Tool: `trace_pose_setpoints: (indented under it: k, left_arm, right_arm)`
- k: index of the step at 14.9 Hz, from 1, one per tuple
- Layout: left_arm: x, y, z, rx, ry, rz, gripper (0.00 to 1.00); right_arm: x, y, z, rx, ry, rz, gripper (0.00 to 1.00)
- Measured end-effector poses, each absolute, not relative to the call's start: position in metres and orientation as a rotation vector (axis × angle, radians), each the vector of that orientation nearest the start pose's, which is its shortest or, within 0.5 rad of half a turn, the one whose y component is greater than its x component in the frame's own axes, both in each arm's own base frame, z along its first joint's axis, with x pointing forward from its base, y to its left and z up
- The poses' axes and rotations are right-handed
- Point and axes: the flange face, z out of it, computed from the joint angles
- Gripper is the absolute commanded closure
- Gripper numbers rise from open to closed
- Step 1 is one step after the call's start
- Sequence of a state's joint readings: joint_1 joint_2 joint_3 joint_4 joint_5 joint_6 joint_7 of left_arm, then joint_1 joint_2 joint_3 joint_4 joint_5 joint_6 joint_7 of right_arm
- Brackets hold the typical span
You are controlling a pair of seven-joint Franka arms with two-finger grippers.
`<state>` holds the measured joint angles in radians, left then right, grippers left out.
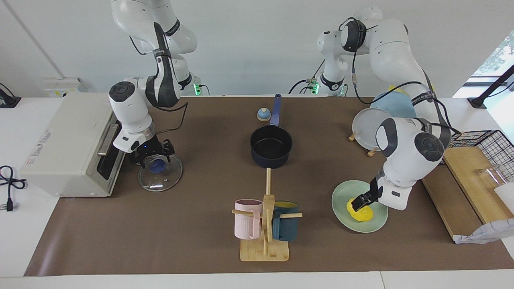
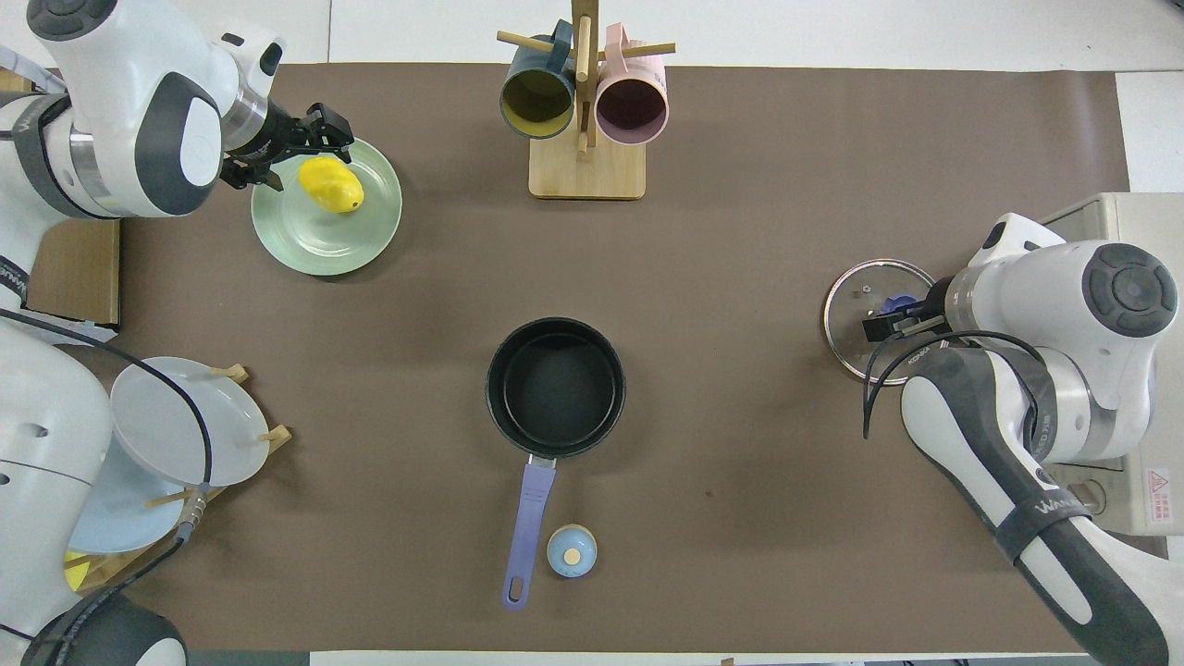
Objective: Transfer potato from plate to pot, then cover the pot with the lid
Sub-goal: 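Grasp the yellow potato with the left gripper while the right gripper grasps the lid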
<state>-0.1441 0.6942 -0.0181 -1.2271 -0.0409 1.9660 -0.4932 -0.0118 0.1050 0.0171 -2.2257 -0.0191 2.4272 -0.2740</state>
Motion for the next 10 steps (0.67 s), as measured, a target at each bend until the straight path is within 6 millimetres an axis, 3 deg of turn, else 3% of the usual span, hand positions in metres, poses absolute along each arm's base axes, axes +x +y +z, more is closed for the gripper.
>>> trace_pose_setpoints:
  k: [6,7,8,10]
  left_arm:
    - [0.731,-0.127,0.326,-3.084,-0.750,-0.133,0.00]
    - [0.729,-0.127,0.323,-3.082,-0.760,-0.132,0.08]
    - [0.728,-0.126,0.323,-3.080,-0.764,-0.130,0.24]
    - [0.728,-0.125,0.326,-3.078,-0.765,-0.132,0.77]
  right_arm:
    - [0.550,0.001,0.326,-3.128,-0.458,-0.147,0.00]
    - [0.550,0.002,0.326,-3.128,-0.461,-0.148,0.01]
    - [0.550,0.003,0.326,-3.127,-0.465,-0.149,0.02]
    - [0.550,0.004,0.326,-3.126,-0.466,-0.149,0.07]
